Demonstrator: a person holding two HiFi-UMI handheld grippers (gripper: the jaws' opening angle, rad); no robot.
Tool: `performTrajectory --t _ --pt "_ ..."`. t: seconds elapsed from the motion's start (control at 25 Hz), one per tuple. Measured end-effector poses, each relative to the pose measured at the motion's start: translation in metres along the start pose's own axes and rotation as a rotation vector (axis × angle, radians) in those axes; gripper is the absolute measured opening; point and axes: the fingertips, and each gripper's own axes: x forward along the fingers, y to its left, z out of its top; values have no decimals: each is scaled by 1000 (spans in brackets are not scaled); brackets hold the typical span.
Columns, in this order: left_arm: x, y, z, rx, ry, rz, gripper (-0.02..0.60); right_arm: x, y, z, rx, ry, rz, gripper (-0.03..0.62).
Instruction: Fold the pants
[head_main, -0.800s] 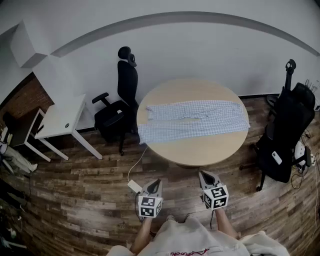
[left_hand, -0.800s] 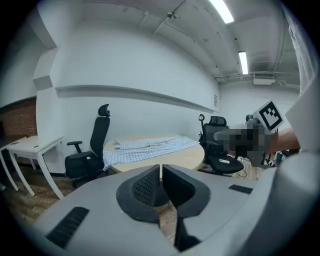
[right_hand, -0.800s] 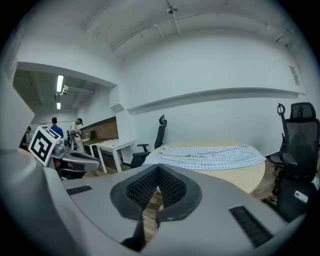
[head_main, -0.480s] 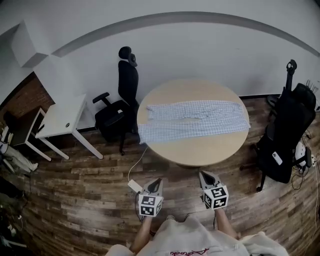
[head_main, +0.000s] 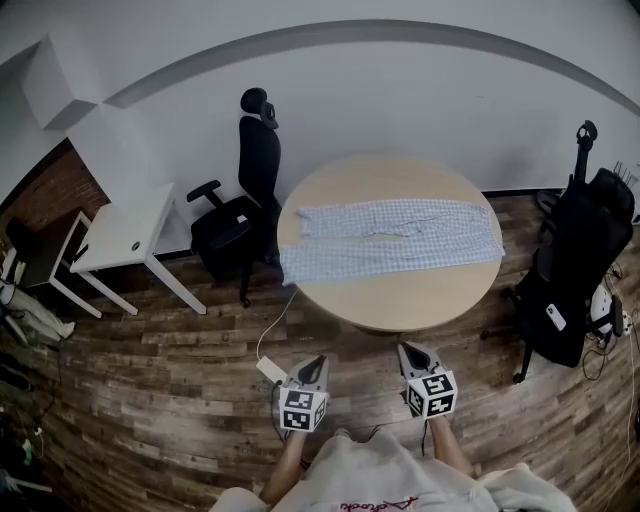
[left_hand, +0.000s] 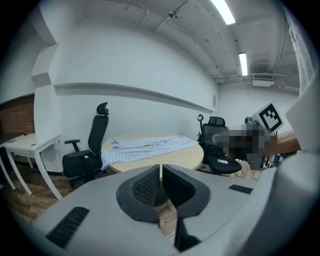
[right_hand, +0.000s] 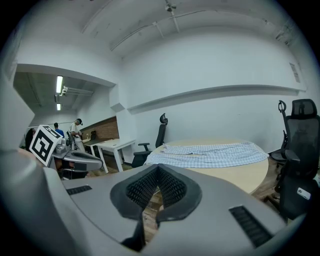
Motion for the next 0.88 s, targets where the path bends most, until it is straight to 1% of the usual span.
performTrajectory --t 0.16,0.56,0.72,0.88 --pt "0 10 1 -2 -7 -10 43 8 8 1 -2 0 -6 29" --pt "0 58 3 -5 -14 -32 43 43 38 11 -12 7 -18 29" --pt "2 69 -2 -10 -18 -42 43 51 50 7 -21 15 -13 29" --pt "2 75 -10 -5 -3 -54 43 56 57 -2 -17 35 -17 29"
